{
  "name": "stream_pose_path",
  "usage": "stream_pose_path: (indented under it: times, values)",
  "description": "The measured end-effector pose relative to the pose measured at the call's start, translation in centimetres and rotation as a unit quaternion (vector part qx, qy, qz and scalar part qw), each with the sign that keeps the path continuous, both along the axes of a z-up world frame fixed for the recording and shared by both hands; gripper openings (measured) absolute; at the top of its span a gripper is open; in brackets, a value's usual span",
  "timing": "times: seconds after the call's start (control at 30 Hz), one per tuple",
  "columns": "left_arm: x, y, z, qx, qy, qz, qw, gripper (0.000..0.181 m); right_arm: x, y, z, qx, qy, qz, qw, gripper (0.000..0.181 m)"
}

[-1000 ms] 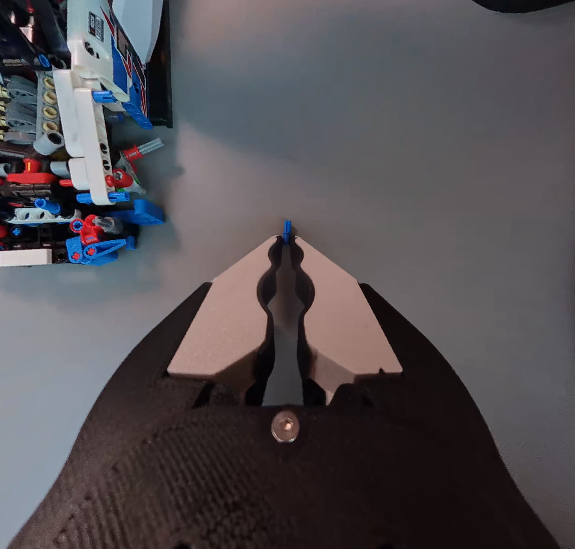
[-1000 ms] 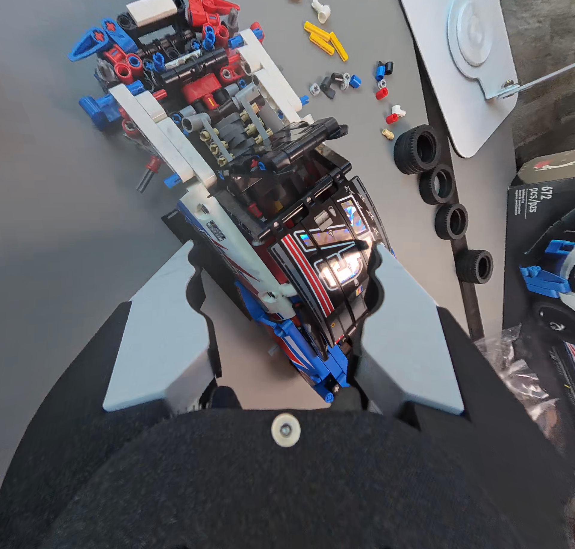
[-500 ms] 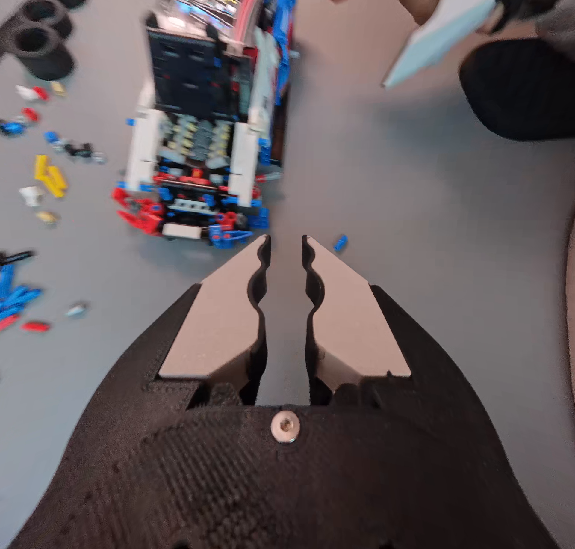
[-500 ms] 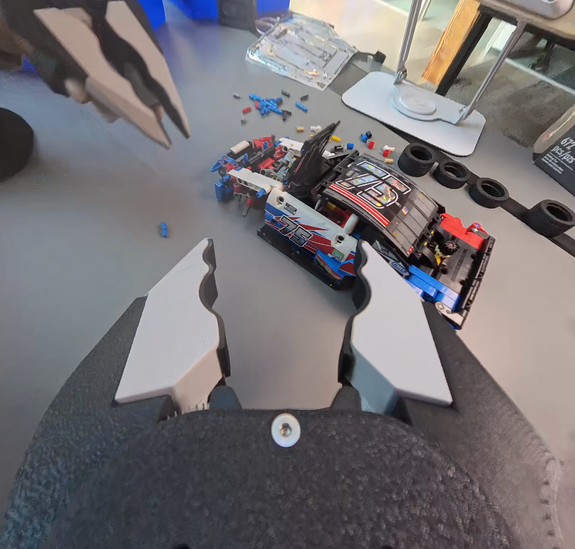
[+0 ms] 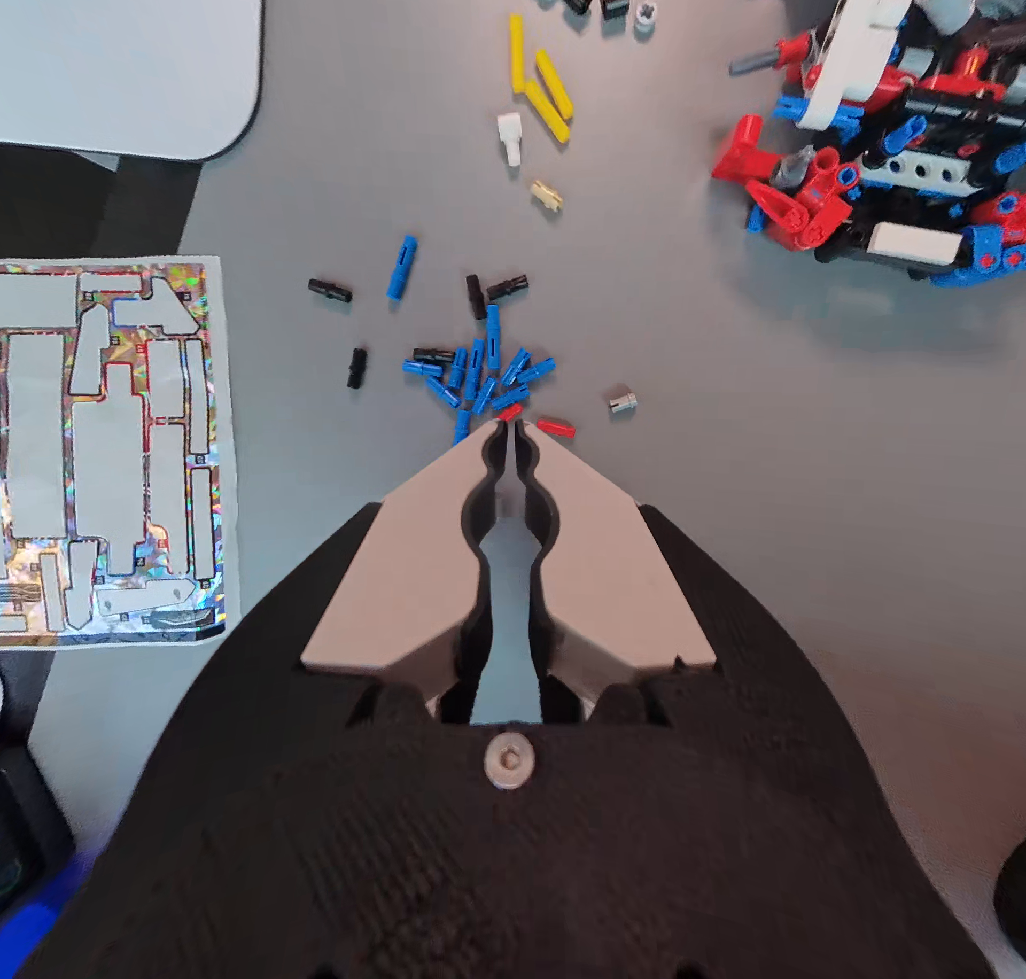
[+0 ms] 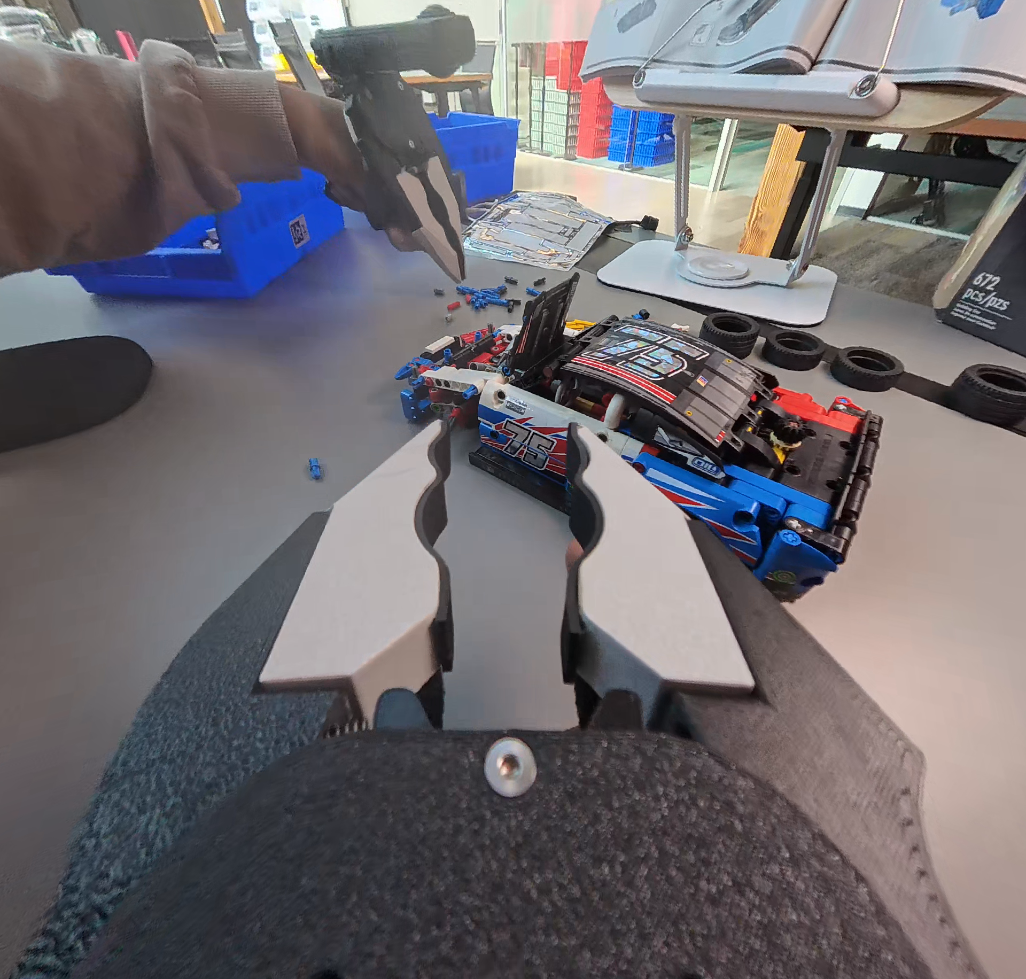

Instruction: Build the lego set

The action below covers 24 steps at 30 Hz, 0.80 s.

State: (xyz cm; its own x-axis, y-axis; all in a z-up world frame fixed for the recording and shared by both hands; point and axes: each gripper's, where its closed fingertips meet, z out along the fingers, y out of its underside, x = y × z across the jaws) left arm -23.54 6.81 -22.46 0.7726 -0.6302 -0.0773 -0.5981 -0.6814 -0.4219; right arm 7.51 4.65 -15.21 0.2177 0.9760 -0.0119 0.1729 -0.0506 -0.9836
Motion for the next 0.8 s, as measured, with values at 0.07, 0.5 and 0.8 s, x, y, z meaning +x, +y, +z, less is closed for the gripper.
stream_pose_path:
  times: [0.07,0.5,0.8]
  values:
    - [-0.3,0.2,-0.7,-0.006,0.018,-0.008,1.0,0.001,0.0,0.1,0.0,0.005,-0.001,0.001,1.0,0.035]
    - [-2.1,0.4,-1.2,-0.026,0.056,-0.015,0.998,0.002,0.0,0.6,-0.9,0.002,-0.017,-0.005,1.0,0.028]
    - [-2.8,-0.9,-1.3,-0.053,0.029,0.001,0.998,0.002,-0.2,0.6,-1.5,-0.001,-0.027,-0.003,1.0,0.026]
